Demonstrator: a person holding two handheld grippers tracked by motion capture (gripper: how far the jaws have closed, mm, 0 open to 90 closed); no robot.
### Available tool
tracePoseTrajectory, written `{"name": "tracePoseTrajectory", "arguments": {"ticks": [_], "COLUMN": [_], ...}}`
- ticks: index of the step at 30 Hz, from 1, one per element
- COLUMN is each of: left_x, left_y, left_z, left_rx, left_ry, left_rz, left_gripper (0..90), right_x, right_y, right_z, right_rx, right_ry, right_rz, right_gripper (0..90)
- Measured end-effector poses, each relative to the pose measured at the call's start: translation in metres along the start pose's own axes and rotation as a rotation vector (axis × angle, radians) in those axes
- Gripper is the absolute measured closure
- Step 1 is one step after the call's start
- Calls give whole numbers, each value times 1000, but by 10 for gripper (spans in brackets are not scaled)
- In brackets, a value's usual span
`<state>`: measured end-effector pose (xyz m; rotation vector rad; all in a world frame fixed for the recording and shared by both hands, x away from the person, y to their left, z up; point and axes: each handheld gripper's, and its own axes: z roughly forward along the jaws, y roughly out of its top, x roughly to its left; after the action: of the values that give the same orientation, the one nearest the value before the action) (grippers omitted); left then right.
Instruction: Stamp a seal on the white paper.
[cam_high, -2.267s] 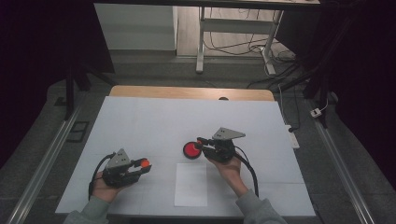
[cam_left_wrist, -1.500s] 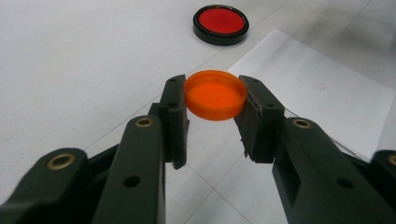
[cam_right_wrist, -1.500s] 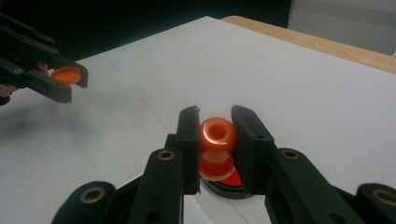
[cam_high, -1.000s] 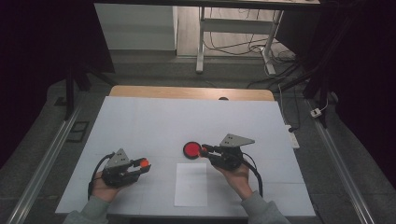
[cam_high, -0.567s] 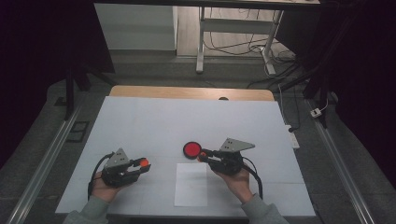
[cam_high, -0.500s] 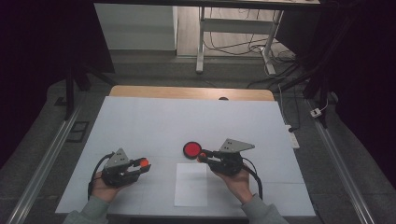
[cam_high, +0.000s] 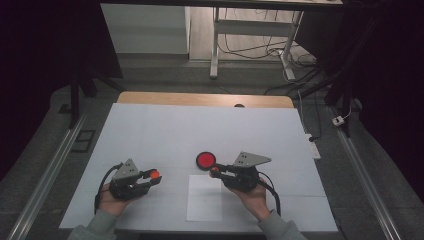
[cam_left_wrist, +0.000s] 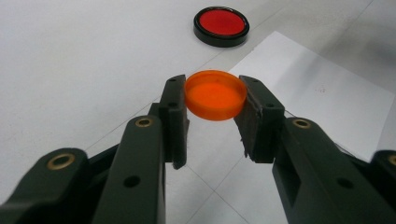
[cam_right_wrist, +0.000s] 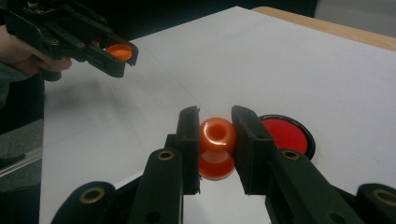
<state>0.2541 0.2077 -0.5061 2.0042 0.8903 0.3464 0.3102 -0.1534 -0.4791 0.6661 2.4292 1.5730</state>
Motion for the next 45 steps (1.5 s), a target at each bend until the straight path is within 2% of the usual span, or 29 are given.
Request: {"name": "tracePoseTrajectory", "arguments": {"ticks": [12,24,35,45], "left_x": [0,0,0,0], "left_y": [-1,-1,-1,-1], "left_z": [0,0,0,1], "left_rx": [2,5,5,7], "left_ry": [-2,-2,-3,-3], "left_rz": [1,4,3,4], "left_gripper": [645,645,645,645], "right_x": [6,16,22,26], "right_y": [-5,-11,-13,-19], "right_z": [4,9,11,17], "right_rx": [17,55,64,98], "right_ry": [24,61,78,88], "right_rz": [3,-15,-22,-35], "right_gripper": [724,723,723,723]}}
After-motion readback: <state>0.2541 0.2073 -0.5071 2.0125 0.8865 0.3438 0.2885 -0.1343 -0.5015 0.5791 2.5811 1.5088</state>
